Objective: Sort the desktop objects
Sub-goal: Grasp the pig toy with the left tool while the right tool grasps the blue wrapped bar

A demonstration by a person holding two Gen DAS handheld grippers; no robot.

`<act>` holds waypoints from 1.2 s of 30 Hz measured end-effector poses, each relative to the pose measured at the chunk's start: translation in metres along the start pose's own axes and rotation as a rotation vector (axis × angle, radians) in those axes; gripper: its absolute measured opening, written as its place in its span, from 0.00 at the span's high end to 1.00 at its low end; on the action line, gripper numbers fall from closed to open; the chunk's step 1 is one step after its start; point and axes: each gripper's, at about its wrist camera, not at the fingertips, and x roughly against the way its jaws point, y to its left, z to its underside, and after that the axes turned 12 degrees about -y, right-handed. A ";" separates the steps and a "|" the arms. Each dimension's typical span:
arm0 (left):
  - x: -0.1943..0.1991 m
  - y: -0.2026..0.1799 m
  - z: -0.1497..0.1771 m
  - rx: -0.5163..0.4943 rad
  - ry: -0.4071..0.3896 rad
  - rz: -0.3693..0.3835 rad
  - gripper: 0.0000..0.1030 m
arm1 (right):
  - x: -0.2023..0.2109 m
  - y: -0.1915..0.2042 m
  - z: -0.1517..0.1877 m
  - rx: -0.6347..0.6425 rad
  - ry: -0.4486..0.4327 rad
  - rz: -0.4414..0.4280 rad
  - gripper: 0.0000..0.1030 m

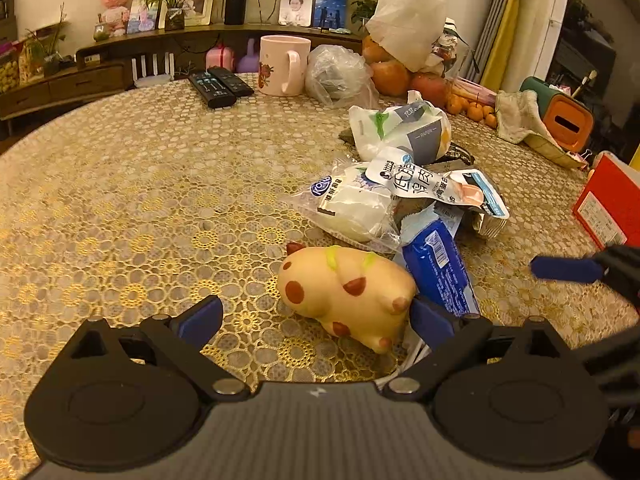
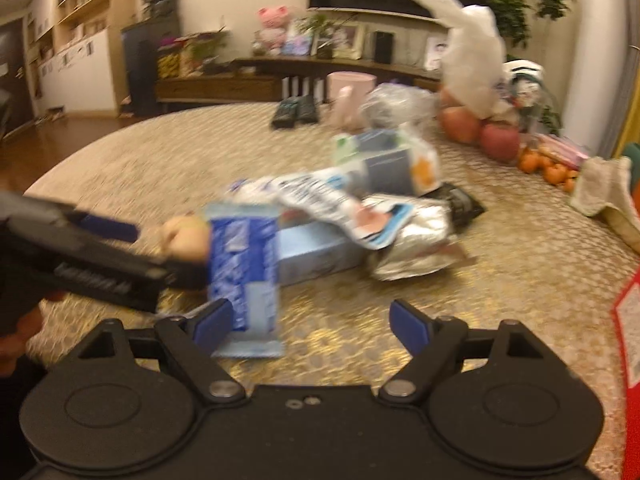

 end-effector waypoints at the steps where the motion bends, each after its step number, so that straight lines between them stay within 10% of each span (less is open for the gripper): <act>1: -0.001 0.000 0.000 0.002 -0.003 0.003 0.03 | -0.003 0.003 0.001 0.008 0.005 -0.001 0.20; 19: -0.011 -0.009 -0.002 0.010 -0.008 0.063 0.29 | -0.016 0.016 0.000 0.001 0.026 -0.055 0.64; 36: 0.012 -0.025 -0.007 -0.005 -0.030 0.058 0.38 | 0.013 -0.005 -0.010 -0.064 -0.025 0.014 0.67</act>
